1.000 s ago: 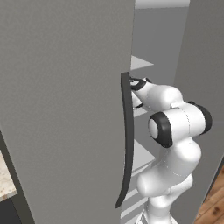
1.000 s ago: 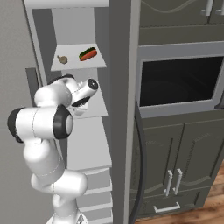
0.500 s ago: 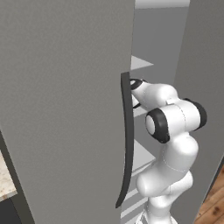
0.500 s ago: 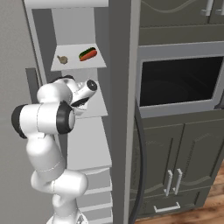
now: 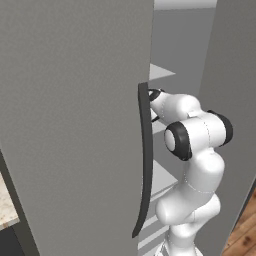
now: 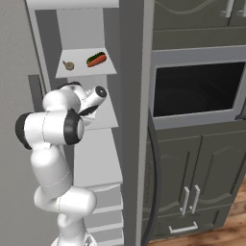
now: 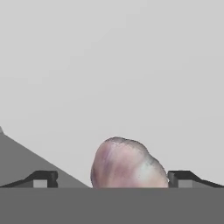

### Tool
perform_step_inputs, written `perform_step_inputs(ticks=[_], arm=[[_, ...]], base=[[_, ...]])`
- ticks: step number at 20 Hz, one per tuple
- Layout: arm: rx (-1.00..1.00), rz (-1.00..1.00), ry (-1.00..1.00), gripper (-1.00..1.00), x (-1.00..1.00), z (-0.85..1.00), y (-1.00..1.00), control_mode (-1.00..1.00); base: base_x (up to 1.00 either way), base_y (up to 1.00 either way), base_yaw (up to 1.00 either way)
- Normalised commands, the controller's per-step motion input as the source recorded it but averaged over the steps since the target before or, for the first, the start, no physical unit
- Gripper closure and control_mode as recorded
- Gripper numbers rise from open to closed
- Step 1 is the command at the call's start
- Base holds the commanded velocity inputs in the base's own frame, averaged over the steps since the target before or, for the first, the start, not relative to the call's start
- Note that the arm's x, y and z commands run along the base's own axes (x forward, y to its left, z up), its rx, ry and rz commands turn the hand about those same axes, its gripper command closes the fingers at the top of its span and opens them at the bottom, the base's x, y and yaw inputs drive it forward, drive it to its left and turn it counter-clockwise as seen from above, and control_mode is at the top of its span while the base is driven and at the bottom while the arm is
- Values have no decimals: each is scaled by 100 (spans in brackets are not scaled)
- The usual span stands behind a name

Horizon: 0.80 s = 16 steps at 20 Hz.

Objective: Take the garlic and carrot from the second highest rack and move them to the highest rack where the cucumber and garlic are located, to maximize freezer space. Close the freezer door after rearranging.

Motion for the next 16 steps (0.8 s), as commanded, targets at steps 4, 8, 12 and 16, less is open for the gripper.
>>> perform_step_inputs(ticks=[4, 8, 12, 16], arm=[[0, 0, 11, -100, 6, -42, 18, -100], [0, 0, 9, -100, 0, -50, 18, -100], [0, 0, 1, -100, 0, -53, 23, -100], [0, 0, 0, -100, -15, -56, 24, -100]], base=[[0, 0, 0], [0, 0, 0], [0, 0, 0], [0, 0, 0]])
